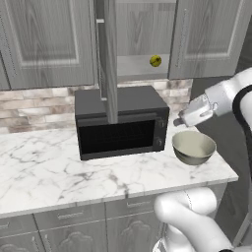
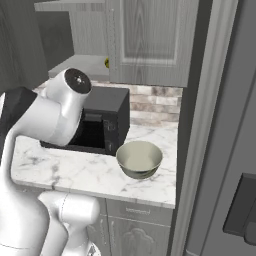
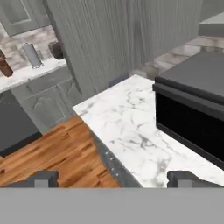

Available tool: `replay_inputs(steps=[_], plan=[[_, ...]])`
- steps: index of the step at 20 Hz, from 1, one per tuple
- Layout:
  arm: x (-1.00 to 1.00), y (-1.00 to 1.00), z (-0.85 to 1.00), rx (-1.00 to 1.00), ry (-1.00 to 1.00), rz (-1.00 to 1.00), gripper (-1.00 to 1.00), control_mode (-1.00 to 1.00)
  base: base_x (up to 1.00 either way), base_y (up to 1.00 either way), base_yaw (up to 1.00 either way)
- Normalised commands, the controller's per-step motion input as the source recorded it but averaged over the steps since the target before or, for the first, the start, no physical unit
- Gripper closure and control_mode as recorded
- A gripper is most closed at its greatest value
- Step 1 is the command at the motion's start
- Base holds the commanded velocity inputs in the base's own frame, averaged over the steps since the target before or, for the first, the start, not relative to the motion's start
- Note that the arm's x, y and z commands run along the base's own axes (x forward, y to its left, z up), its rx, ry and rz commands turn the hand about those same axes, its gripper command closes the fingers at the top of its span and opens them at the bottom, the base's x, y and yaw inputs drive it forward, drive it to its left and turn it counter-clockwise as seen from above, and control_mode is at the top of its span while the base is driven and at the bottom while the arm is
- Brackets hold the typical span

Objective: Open the cabinet. Pick the pear and orange from the cabinet and place them into the bowl. Then close the cabinet.

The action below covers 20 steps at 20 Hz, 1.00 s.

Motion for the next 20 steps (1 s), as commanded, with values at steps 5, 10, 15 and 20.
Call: replay_inputs(steps=[5, 10, 15, 20], plan=[[-0.28, -0.49, 0.29, -0.05, -0.8, 0.0, -1.0, -1.0, 0.0, 0.0, 0.0], [-0.19, -0.39, 0.4, 0.0, -0.79, -0.02, -1.0, -1.0, 0.0, 0.0, 0.0], [-0.05, -0.32, 0.44, 0.0, -0.57, -0.08, -1.0, -1.0, 0.0, 0.0, 0.0], [-0.04, -0.23, 0.39, 0.12, -0.28, -0.09, -1.0, -1.0, 0.0, 0.0, 0.0]])
